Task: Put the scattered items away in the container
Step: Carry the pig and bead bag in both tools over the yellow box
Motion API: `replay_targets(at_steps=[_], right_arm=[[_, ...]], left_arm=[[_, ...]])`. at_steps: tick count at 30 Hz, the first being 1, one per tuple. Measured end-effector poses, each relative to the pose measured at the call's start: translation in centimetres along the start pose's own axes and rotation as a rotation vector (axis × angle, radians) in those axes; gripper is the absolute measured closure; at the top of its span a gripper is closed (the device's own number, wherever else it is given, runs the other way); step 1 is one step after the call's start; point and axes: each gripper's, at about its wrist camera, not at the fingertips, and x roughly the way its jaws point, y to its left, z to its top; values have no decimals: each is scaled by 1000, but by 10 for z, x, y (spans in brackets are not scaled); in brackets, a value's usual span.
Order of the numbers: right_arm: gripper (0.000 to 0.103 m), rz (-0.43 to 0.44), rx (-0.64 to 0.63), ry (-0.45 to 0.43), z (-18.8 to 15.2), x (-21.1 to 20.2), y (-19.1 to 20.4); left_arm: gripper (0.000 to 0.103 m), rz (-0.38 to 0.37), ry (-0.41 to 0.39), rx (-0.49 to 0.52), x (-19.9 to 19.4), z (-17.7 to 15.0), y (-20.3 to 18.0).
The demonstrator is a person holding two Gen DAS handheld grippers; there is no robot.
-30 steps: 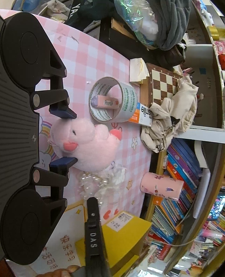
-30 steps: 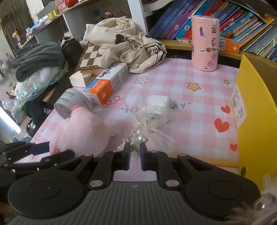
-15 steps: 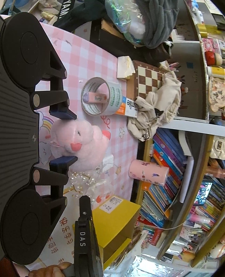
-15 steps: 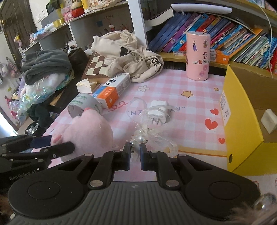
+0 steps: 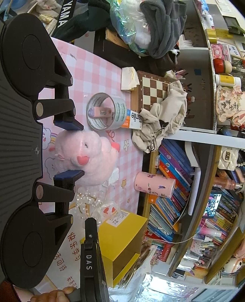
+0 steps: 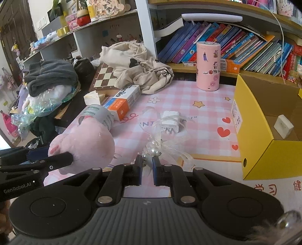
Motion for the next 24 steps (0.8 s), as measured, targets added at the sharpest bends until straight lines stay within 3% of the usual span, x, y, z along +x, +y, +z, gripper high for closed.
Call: replay_targets(at_steps=[24], right_arm=[[93,-85,46,-24,-35,-52,3]], left_arm=[[61,-100,-4,74,-25,-12,-19]])
